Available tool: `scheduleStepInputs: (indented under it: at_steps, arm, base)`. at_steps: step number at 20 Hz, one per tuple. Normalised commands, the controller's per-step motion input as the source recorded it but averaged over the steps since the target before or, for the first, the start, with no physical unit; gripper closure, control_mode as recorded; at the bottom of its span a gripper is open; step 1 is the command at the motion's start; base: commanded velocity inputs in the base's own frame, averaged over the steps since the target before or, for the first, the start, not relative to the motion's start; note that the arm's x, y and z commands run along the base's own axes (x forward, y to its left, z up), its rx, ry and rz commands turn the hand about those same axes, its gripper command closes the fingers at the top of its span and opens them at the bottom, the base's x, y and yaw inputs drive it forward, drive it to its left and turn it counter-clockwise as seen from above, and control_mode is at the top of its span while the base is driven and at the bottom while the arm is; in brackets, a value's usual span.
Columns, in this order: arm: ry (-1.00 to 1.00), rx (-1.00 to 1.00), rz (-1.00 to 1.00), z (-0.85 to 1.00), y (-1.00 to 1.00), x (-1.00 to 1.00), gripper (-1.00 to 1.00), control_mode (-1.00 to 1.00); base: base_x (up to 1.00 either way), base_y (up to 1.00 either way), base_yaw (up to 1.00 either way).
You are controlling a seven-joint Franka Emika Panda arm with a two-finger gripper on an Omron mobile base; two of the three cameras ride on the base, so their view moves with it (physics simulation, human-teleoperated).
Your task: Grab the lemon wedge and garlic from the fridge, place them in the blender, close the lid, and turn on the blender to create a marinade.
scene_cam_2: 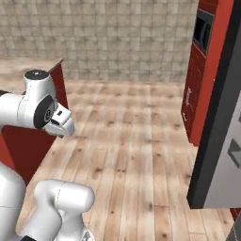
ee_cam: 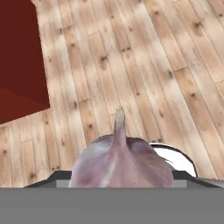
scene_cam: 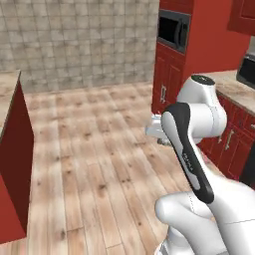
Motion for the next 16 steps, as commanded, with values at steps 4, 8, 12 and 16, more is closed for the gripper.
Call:
scheduleStepInputs:
  at_steps: [4,8,12,16]
  arm:
    - [0.0,0.0,0.0,0.0,0.0,0.0,1.0,1.0]
    - [0.0,0.0,0.0,0.0,0.0,0.0,1.0,1.0]
    - [0.0,0.0,0.0,0.0,0.0,0.0,1.0,1.0]
    - [0.0,0.0,0.0,0.0,0.0,0.0,1.0,1.0]
  base:
    - [-0.06,0.0,1.0]
    - [-0.03,0.0,1.0]
    - [0.0,0.0,1.0]
    - [0.0,0.0,1.0]
